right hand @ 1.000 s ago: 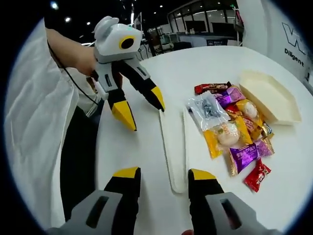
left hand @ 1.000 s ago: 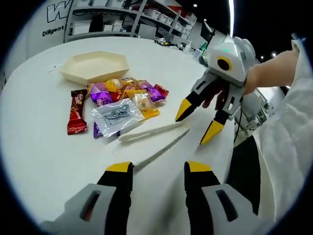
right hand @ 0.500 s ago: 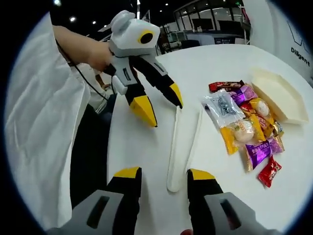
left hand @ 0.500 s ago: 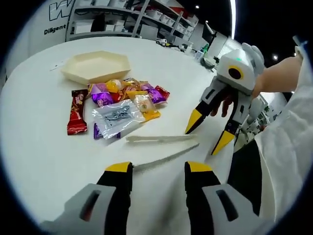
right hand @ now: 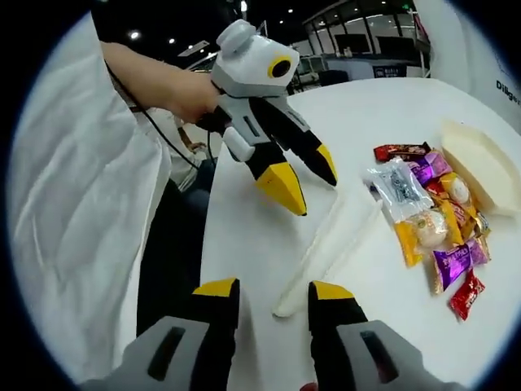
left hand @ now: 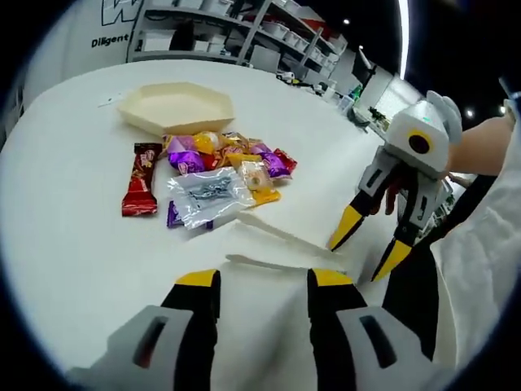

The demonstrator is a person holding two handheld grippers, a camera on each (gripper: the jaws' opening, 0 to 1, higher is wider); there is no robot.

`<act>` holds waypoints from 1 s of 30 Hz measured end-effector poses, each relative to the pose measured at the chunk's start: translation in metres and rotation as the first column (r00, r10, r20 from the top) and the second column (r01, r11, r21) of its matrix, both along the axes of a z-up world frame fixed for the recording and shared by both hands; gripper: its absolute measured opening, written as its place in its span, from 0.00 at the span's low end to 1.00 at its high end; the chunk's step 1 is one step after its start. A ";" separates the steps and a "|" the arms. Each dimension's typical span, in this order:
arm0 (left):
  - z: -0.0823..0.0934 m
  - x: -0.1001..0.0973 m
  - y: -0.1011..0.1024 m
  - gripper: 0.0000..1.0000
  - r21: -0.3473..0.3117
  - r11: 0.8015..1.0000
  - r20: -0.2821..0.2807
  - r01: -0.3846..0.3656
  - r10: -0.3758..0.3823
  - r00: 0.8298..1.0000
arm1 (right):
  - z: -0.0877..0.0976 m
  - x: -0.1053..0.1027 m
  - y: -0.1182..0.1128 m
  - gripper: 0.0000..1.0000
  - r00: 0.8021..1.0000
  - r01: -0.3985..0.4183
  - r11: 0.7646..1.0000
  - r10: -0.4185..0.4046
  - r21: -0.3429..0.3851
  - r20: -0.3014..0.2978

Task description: Place the target food into the container with the food tongs after gripping and lifting it, then release it inside without dropping or visibly crushing the food.

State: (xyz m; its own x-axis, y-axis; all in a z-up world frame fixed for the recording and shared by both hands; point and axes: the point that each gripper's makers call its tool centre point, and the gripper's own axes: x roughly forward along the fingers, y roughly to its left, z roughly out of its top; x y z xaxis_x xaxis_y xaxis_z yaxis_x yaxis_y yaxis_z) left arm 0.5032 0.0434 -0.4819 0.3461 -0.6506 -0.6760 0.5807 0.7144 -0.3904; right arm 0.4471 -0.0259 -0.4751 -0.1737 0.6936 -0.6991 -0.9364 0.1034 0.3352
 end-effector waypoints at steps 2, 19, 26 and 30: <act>-0.001 -0.002 -0.004 0.40 -0.013 1.000 -0.013 0.005 -0.005 1.000 | 0.000 0.005 0.000 0.31 1.000 0.019 1.000 -0.019 0.003 0.003; -0.002 -0.012 -0.030 0.41 -0.031 0.997 -0.034 0.069 -0.070 0.997 | 0.000 -0.007 0.009 0.30 0.999 -0.032 0.999 0.032 -0.004 -0.027; -0.002 -0.012 -0.029 0.40 -0.031 0.997 -0.035 0.069 -0.070 0.997 | -0.002 -0.016 0.019 0.33 0.998 -0.064 0.998 0.064 -0.007 -0.020; -0.001 -0.012 -0.026 0.40 -0.027 0.998 -0.032 0.063 -0.064 0.997 | 0.008 0.009 0.018 0.30 0.998 0.061 0.997 -0.061 0.039 -0.008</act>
